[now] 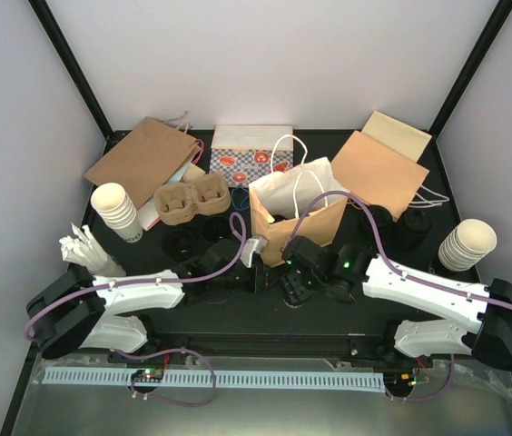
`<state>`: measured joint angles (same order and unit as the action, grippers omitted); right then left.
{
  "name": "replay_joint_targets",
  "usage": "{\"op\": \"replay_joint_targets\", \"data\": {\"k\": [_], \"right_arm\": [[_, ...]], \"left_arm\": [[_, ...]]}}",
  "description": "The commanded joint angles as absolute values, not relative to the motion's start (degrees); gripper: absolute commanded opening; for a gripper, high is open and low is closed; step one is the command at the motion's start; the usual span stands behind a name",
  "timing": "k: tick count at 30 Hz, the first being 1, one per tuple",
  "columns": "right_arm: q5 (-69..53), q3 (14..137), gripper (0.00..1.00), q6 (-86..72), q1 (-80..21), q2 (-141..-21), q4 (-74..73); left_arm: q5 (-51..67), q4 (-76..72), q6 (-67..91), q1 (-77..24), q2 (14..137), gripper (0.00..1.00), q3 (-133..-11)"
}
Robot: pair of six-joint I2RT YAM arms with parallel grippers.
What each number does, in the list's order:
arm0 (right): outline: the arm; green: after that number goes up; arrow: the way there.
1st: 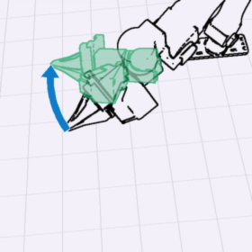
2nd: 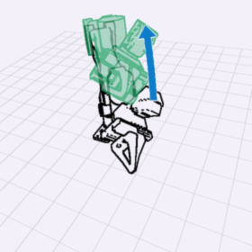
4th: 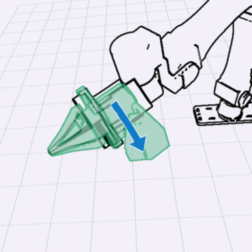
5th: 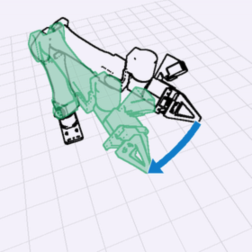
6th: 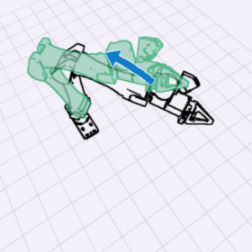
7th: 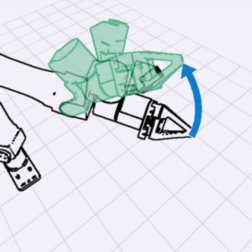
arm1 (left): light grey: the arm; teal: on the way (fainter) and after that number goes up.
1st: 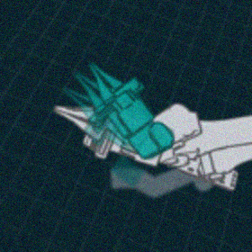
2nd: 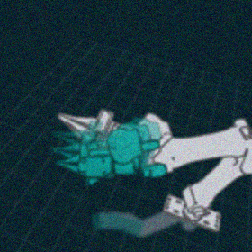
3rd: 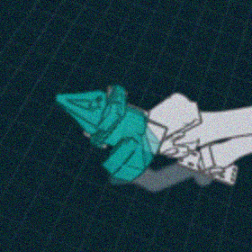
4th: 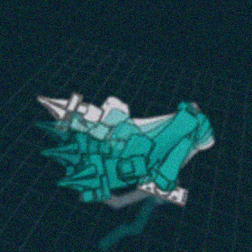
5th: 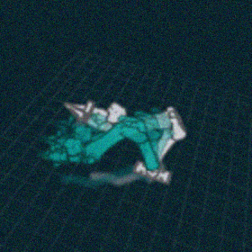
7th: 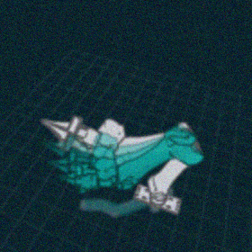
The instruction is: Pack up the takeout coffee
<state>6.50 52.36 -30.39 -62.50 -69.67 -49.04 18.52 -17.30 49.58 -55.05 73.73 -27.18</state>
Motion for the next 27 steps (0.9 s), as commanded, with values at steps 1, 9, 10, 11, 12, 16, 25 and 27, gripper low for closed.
{"op": "replay_joint_targets", "data": {"k": [1, 9, 10, 11, 12, 16, 25, 27], "right_arm": [[-1.21, 48.28, 0.67, -30.73, -63.72, -72.95, -52.65], [-1.4, 47.75, 0.67, -31.1, -63.72, -73.62, -52.23], [-1.45, 47.61, 0.68, -31.03, -63.72, -73.71, -52.14], [-1.6, 47.5, 0.68, -31.04, -63.72, -73.81, -52.05], [-1.7, 47.45, 0.68, -31.08, -63.72, -73.9, -51.92], [-1.85, 47.24, 0.68, -31.09, -63.72, -74.17, -51.99], [-1.54, 47.15, 0.68, -31.66, -63.81, -75.76, -52.56], [-1.45, 47.4, 0.68, -31.64, -63.76, -75.7, -52.69]], "left_arm": [[18.12, -15.55, 49.89, -55.38, 75.84, 0.3, -29.71], [15.73, -10.33, 50.31, -55.11, 76.0, 0.29, -29.93], [15.55, -9.9, 50.42, -55.03, 76.1, 0.29, -29.84], [15.41, -9.5, 50.53, -55.02, 76.19, 0.29, -29.76], [15.32, -9.1, 50.7, -55.02, 76.36, 0.29, -29.67], [15.73, -8.95, 51.38, -55.02, 77.23, 0.28, -29.09], [16.87, -10.46, 53.08, -55.28, 79.4, 0.28, -27.34], [17.04, -10.52, 53.1, -55.28, 78.69, 0.28, -27.33]]}}
